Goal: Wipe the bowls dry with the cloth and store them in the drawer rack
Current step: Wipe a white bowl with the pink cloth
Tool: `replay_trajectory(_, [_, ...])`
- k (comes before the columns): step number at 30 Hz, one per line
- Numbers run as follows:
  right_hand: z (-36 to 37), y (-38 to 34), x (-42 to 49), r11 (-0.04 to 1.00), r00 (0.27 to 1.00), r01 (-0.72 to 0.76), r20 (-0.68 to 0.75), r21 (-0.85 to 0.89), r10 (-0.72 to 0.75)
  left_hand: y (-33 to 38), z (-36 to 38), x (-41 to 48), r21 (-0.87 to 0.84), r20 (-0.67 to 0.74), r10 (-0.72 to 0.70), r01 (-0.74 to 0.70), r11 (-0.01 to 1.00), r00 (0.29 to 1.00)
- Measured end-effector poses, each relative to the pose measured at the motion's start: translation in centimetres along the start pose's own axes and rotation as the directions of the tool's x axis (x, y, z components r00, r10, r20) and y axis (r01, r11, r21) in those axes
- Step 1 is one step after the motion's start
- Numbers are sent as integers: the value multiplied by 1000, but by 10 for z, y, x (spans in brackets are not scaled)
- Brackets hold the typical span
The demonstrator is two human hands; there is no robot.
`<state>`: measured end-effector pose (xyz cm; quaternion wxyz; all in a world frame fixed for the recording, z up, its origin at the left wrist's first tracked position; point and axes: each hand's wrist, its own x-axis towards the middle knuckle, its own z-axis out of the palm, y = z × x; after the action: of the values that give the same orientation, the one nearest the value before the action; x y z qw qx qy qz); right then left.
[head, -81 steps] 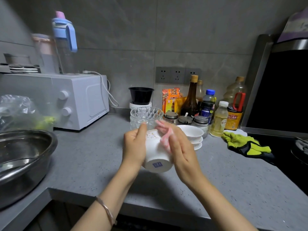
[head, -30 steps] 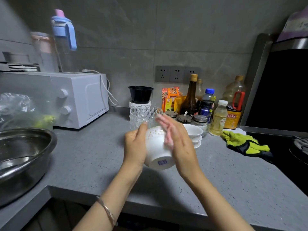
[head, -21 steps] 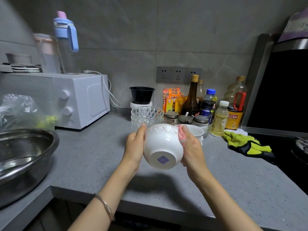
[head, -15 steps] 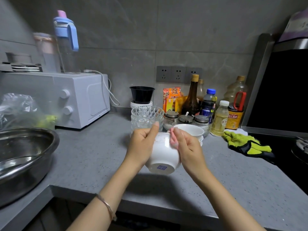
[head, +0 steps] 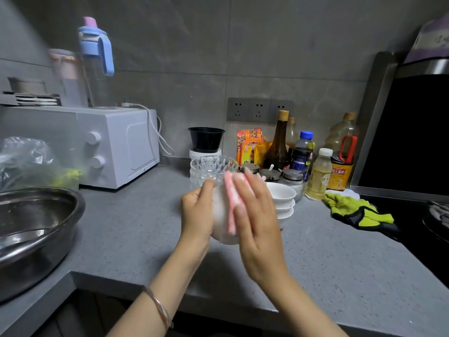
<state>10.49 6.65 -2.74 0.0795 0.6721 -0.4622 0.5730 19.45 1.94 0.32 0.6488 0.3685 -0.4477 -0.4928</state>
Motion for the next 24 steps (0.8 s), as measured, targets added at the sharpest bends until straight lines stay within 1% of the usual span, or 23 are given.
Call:
replay_trajectory(1, [-1, -1, 4, 982, 995, -102, 4, 158, 103, 1, 0, 0, -50, -21, -22, 21, 999, 1000])
replay_trajectory(2, [-1, 0, 7, 922, 979, -203, 35, 329, 202, 3, 0, 0, -112, -32, -52, 48, 993, 998])
replay_trajectory(3, [-1, 1, 9, 832, 949, -305, 82, 463, 303, 4, -1, 0, -169, -28, -86, 80, 982, 996])
replay_trajectory(4, [-1, 1, 9, 744, 906, -405, 121, 532, 406, 3, -1, 0, -208, -13, -117, 111, 972, 993])
replay_trajectory(5, [0, 3, 8, 685, 857, -484, 138, 545, 496, 3, -2, 0, -228, 10, -140, 138, 964, 990])
replay_trajectory(7, [-2, 2, 8, 608, 782, -571, 141, 551, 607, 0, -2, 0, -232, 57, -170, 178, 956, 984])
replay_trajectory(9, [-3, 6, 10, 540, 764, -572, 161, 617, 625, -5, -4, 4, -204, 90, -186, 201, 958, 978])
replay_trajectory(10, [-5, 9, 12, 526, 766, -561, 161, 639, 622, -8, -6, 7, -157, 105, -194, 208, 965, 975])
replay_trajectory(11, [-7, 11, 15, 533, 773, -547, 146, 646, 617, -11, -8, 11, -81, 126, -210, 221, 972, 969])
replay_trajectory(12, [-9, 14, 17, 563, 796, -521, 127, 642, 592, -14, -11, 14, 10, 163, -236, 238, 971, 958])
replay_trajectory(13, [-10, 16, 18, 605, 823, -485, 96, 632, 560, -15, -14, 17, 95, 225, -282, 267, 959, 933])
replay_trajectory(14, [-13, 18, 18, 664, 864, -432, 71, 610, 498, -15, -18, 19, 164, 305, -357, 320, 933, 883])
replay_trajectory(15, [-15, 21, 17, 729, 906, -370, 50, 575, 420, -14, -23, 21, 220, 386, -458, 402, 889, 801])
replay_trajectory(17, [-19, 24, 15, 850, 968, -233, 30, 473, 249, -10, -31, 20, 282, 510, -628, 575, 768, 588])
replay_trajectory(18, [-21, 26, 14, 901, 985, -172, 39, 398, 170, -8, -33, 19, 285, 550, -666, 636, 717, 504])
replay_trajectory(19, [-23, 27, 13, 937, 991, -133, 61, 322, 119, -7, -36, 19, 267, 574, -680, 681, 682, 456])
replay_trajectory(20, [-25, 28, 12, 960, 992, -106, 93, 257, 85, -7, -37, 18, 235, 587, -676, 705, 669, 445])
replay_trajectory(21, [-27, 29, 13, 971, 989, -95, 131, 218, 67, -9, -38, 19, 201, 588, -661, 707, 678, 467])
replay_trajectory(22, [-29, 29, 15, 974, 985, -95, 161, 208, 62, -12, -38, 19, 176, 573, -639, 685, 707, 513])
replay_trajectory(24, [-32, 26, 24, 976, 978, -107, 198, 191, 69, -18, -36, 17, 181, 508, -580, 579, 795, 637])
